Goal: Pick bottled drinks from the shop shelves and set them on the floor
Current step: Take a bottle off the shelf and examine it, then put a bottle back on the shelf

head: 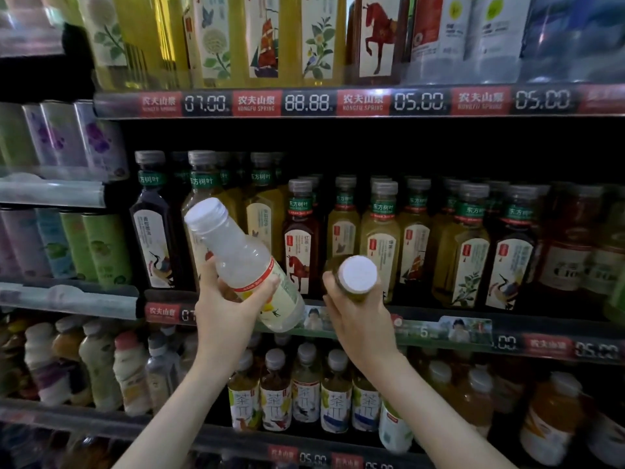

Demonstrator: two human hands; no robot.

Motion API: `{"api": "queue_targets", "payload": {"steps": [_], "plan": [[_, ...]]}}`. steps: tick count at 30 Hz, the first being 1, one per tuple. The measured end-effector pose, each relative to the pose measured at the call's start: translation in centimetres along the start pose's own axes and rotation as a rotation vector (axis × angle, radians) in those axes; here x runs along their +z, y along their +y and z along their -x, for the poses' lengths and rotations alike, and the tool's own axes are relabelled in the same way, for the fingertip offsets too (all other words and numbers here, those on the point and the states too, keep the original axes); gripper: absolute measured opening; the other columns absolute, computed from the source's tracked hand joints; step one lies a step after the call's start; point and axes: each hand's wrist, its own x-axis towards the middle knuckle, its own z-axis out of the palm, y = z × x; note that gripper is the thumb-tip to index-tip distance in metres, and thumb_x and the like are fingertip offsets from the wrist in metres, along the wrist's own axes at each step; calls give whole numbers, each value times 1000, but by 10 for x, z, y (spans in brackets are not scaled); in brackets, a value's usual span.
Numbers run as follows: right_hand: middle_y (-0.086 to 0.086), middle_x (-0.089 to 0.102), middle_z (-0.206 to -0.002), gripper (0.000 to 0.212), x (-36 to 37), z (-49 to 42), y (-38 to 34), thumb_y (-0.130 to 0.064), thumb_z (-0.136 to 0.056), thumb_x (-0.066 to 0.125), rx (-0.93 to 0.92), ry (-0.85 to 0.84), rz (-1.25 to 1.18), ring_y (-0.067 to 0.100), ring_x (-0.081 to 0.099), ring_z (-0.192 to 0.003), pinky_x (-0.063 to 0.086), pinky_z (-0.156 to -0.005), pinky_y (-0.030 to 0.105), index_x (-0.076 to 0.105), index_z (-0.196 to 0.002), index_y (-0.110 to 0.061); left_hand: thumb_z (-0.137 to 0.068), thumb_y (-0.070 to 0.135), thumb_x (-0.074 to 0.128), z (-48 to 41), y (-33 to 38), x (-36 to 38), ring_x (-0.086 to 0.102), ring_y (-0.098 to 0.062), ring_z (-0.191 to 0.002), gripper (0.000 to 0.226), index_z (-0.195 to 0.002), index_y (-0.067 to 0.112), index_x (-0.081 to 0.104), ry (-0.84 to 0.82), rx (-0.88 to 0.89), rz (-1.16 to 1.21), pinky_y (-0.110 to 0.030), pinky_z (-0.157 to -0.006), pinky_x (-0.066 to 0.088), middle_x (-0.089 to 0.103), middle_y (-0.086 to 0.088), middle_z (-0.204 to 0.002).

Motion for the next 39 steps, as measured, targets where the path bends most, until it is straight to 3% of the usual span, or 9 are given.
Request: {"api": "queue_targets", "payload": {"steps": [5, 8, 11, 15, 19, 23, 27, 31, 39], "plan": [[-38, 52, -107, 32, -16, 2, 16, -44, -89, 61, 105, -18, -272, -20, 53, -97, 41, -78, -2, 55, -118, -30, -68, 40, 81, 6, 6, 9, 62, 2, -99, 56, -113, 48, 48, -27, 24, 11, -25, -80, 52, 62, 25, -107], [10, 51, -124, 54, -21, -13, 21, -20, -75, 78, 34, 25, -246, 26, 64, -100, 57, -77, 34, 52, -123, -18, -69, 41, 82, 6, 9, 16, 61, 5, -98, 55, -111, 51, 47, -33, 29, -1, -21, -78, 50, 61, 28, -107], [28, 50, -127, 65, -14, -41, 20, -17, -71, 83, 129, -115, -204, 43, 56, -110, 38, -99, 63, 55, -130, -20, -68, 45, 80, 4, 10, 23, 61, 6, -98, 56, -113, 46, 47, -27, 28, -18, -23, -80, 50, 60, 30, -106], [20, 41, -137, 67, 1, -74, 20, -33, -84, 69, 139, -294, -39, 37, 34, -132, -11, -112, 57, 36, -142, -33, -66, 46, 80, -1, 7, 26, 61, 3, -98, 61, -117, 39, 48, -26, 6, -17, -29, -82, 53, 61, 28, -106], [21, 32, -147, 70, 16, -89, 28, -47, -93, 52, 158, -400, 31, 35, 19, -142, -26, -105, 53, 12, -151, -40, -64, 47, 80, -4, 5, 26, 60, 8, -97, 63, -117, 41, 47, -41, -27, -17, -24, -80, 51, 60, 32, -103], [21, 16, -158, 76, 19, -78, 43, -42, -96, 49, 80, -340, -17, 31, -1, -149, -23, -109, 54, -4, -151, -42, -60, 51, 79, -6, 4, 29, 59, 11, -97, 68, -118, 42, 44, -53, -64, -21, -18, -77, 49, 61, 28, -103], [16, 16, -159, 91, 10, -61, 61, -40, -89, 62, 321, -83, -177, 31, 12, -147, 4, -115, 53, -4, -152, -35, -60, 52, 78, -4, 5, 34, 57, 15, -98, 73, -123, 36, 44, -52, -61, -20, -14, -73, 48, 59, 27, -106], [14, 41, -142, 94, 11, -48, 78, -40, -86, 68, 706, -319, -614, 32, 49, -124, 47, -93, 42, -1, -150, -31, -60, 52, 78, 2, 8, 40, 57, 16, -97, 71, -121, 38, 45, -55, -73, -7, -10, -70, 46, 60, 31, -103], [-7, 50, -104, 80, 5, -23, 98, -42, -78, 73, 896, -190, -709, 15, 55, -93, 45, -69, 23, 26, -140, -22, -62, 46, 80, 12, 6, 36, 60, 9, -98, 64, -117, 42, 48, -59, -88, 20, -7, -66, 50, 63, 25, -105]]}}
